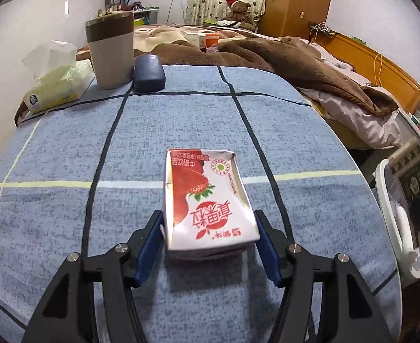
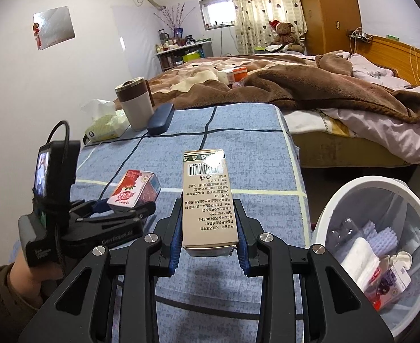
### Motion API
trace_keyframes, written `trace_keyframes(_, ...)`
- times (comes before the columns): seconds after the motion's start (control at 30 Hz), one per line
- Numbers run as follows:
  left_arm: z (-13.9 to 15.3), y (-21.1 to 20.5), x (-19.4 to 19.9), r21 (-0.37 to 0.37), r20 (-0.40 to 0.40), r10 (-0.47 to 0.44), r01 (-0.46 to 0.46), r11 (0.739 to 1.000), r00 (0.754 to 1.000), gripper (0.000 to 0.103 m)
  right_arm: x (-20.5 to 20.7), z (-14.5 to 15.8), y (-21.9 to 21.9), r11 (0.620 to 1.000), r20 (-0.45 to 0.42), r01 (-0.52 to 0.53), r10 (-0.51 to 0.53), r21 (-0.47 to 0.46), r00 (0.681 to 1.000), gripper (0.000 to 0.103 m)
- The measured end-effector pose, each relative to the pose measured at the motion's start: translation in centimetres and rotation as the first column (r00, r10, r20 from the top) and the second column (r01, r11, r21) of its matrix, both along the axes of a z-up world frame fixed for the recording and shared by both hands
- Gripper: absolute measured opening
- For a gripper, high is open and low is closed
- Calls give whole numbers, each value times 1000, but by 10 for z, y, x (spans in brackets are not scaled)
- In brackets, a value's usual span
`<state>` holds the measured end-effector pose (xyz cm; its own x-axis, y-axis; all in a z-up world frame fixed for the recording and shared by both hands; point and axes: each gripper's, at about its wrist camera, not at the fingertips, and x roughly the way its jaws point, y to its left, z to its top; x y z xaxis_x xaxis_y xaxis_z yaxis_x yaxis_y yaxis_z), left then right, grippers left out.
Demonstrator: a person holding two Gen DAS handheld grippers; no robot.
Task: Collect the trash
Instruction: 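Lift the drink carton and medicine box and carry both over the wastebasket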
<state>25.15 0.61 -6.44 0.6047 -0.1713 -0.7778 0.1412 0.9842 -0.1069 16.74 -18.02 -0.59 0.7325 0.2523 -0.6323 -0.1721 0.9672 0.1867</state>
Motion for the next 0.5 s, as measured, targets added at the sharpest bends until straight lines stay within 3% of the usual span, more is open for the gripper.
trace_keyframes(0.03, 0, 0, 0, 2, 5, 5, -5, 1000, 1000, 60, -1, 0, -1, 1000, 0, 0, 0, 1, 1000, 33)
trace_keyframes(0.27, 11, 4, -15, -34, 32, 2, -1, 999, 999, 60, -9, 4, -7, 1000, 14, 13, -13, -1, 1000, 33)
trace_keyframes(0.5, 36, -17, -57, -67, 82, -116, 122, 990, 990, 60, -44, 18, -39, 995, 61, 94, -93, -23, 994, 33)
